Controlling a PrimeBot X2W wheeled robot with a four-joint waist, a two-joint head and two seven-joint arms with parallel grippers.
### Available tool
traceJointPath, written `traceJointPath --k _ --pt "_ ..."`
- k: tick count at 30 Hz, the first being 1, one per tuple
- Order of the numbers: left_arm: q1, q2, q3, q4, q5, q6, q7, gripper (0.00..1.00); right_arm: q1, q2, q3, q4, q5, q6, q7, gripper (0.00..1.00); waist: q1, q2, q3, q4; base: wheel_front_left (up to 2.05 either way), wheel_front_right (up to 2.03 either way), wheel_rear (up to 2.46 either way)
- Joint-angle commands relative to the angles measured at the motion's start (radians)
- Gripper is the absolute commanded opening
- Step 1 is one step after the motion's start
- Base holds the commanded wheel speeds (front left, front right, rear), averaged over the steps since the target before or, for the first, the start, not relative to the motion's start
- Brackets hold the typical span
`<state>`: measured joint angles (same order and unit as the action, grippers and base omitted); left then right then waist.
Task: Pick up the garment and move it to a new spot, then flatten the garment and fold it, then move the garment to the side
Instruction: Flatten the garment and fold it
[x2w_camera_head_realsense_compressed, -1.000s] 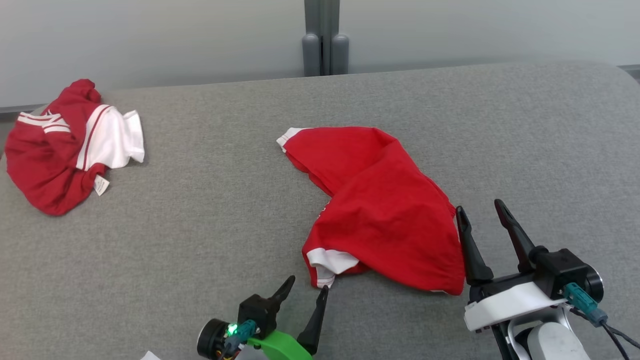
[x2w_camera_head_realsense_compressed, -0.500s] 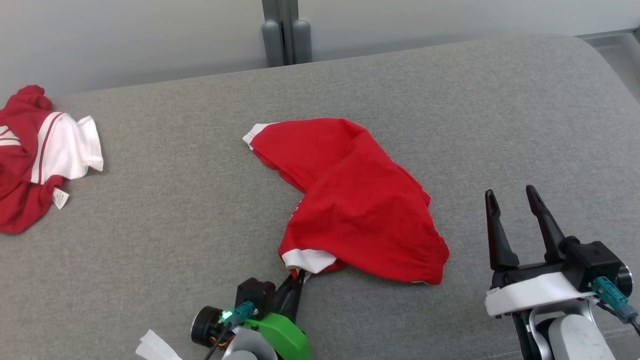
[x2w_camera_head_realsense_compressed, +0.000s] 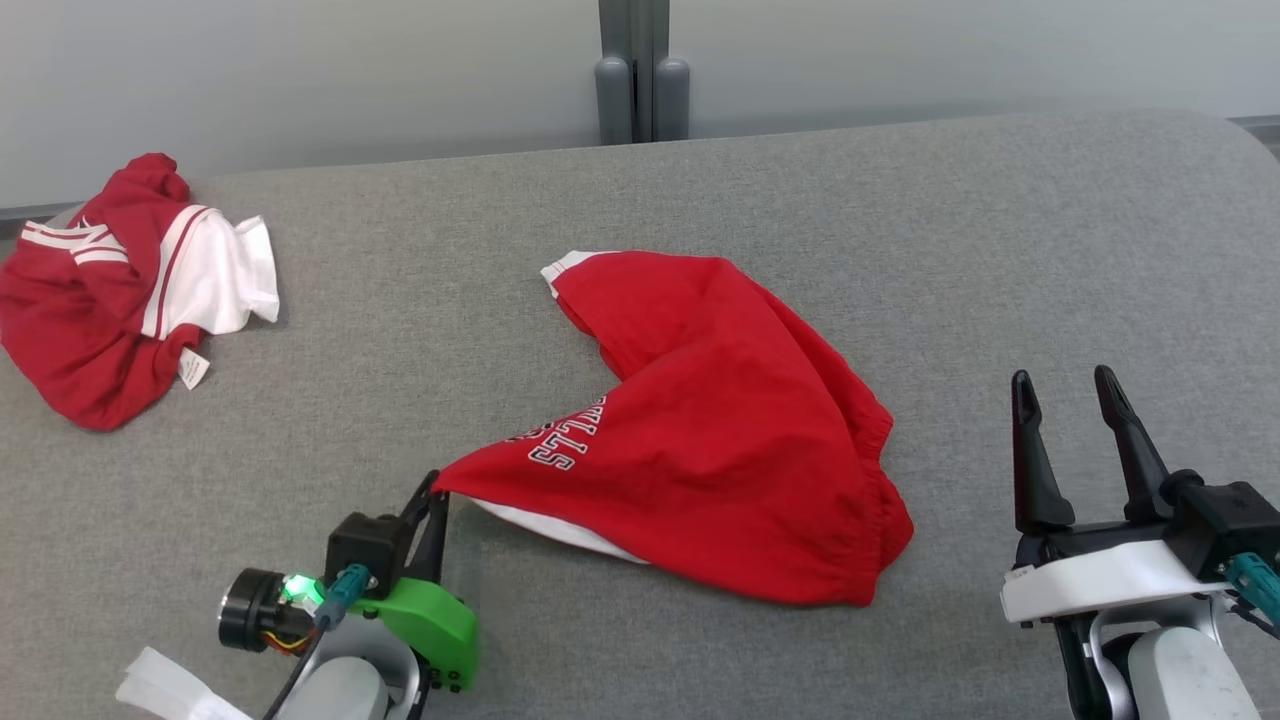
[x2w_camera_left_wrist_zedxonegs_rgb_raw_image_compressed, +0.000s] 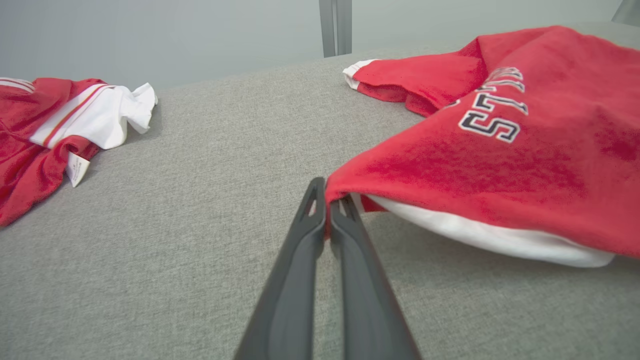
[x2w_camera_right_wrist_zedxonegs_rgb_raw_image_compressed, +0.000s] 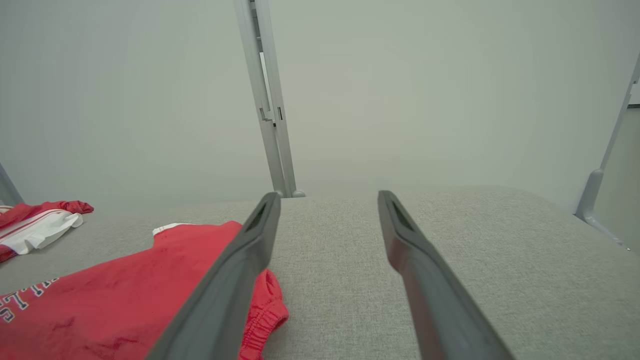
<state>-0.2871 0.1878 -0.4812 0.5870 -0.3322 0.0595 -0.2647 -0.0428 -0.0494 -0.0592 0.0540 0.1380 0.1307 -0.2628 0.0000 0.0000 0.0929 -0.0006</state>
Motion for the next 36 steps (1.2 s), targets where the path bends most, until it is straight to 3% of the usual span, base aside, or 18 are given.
traceJointPath --k 1,12,14,15,16,17,27,36 --pt "-0.024 0.012 0.009 0.000 0.015 0.003 0.001 0.00 0.007 -0.002 -0.009 -0.002 0.006 0.000 -0.003 1.00 0.0000 0.0000 0.001 -0.002 0.00 0.00 0.00" --pt "-0.097 0.023 0.021 0.156 0.067 -0.016 0.001 0.13 0.005 -0.002 -0.026 0.019 -0.008 0.000 -0.003 1.00 0.0000 0.0000 0.021 -0.051 0.00 0.00 0.00" --pt "-0.106 0.018 0.026 0.180 0.072 -0.017 0.000 0.31 0.006 -0.002 -0.025 0.021 -0.008 0.000 -0.003 1.00 0.0000 0.0000 0.021 -0.057 0.00 0.00 0.00" --pt "-0.108 0.016 0.029 0.186 0.074 -0.014 0.000 0.47 0.008 -0.002 -0.024 0.022 -0.009 0.000 -0.003 1.00 0.0000 0.0000 0.020 -0.058 0.00 0.00 0.00" --pt "-0.111 0.017 0.036 0.189 0.074 -0.009 0.001 0.84 0.009 -0.002 -0.024 0.023 -0.009 0.000 -0.003 1.00 0.0000 0.0000 0.019 -0.060 0.00 0.00 0.00" --pt "-0.111 0.019 0.047 0.188 0.073 -0.003 0.001 1.00 0.012 -0.002 -0.025 0.023 -0.009 0.000 -0.003 1.00 0.0000 0.0000 0.017 -0.059 0.00 0.00 0.00" --pt "-0.040 0.040 0.144 0.106 0.069 0.022 0.001 1.00 0.045 -0.002 0.004 0.051 -0.006 0.000 -0.003 1.00 0.0000 0.0000 -0.020 -0.011 0.00 0.00 0.00" --pt "0.036 0.031 0.198 0.054 0.079 0.014 0.001 1.00 0.083 -0.002 0.065 0.099 0.014 0.000 -0.003 1.00 0.0000 0.0000 -0.040 0.025 0.00 0.00 0.00"
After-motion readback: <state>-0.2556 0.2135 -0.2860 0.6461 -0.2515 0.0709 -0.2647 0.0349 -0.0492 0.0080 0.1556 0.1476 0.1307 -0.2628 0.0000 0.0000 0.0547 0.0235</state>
